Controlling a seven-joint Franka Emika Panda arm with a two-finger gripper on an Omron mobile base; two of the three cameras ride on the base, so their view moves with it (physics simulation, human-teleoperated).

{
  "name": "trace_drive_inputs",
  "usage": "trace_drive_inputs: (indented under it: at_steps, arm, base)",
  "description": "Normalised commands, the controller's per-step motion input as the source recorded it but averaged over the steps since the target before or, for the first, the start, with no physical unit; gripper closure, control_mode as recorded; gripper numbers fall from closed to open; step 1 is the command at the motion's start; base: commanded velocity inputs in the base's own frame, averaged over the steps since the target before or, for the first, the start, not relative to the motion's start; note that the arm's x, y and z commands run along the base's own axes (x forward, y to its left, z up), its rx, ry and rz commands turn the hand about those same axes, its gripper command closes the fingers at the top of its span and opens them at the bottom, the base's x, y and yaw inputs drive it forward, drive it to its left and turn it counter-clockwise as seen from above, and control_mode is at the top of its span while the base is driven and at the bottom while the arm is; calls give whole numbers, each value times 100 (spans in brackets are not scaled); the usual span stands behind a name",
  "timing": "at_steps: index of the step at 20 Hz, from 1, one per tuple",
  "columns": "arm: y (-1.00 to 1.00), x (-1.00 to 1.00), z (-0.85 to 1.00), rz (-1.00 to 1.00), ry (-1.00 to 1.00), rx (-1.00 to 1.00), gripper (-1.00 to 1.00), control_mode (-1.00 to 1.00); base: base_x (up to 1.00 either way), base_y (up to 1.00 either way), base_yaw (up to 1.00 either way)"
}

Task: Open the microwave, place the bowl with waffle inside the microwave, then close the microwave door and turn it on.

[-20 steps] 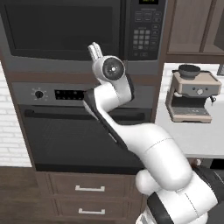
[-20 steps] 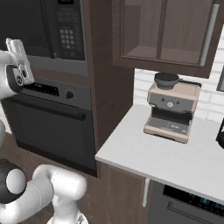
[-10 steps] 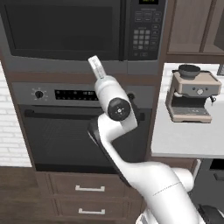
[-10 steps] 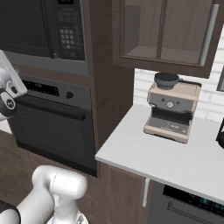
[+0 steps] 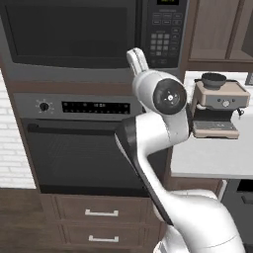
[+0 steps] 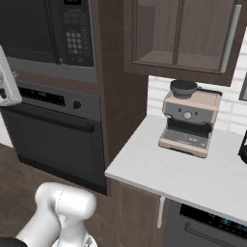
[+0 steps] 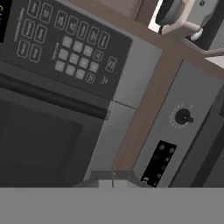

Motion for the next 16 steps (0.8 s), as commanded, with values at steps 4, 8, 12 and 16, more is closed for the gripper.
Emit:
trace_drive_inputs:
  at_steps: [4, 8, 12, 16]
  arm:
    - [-52, -100, 0, -7, -21, 11, 100, -100]
    - [-67, -71, 0, -5, -17, 11, 100, -100]
    - [-79, -18, 0, -8, -4, 14, 100, -100]
    - [-62, 1, 0, -18, 1, 11, 100, -100]
  base:
    - [0, 0, 0]
    - [0, 0, 0]
    - [0, 0, 0]
    - [0, 0, 0]
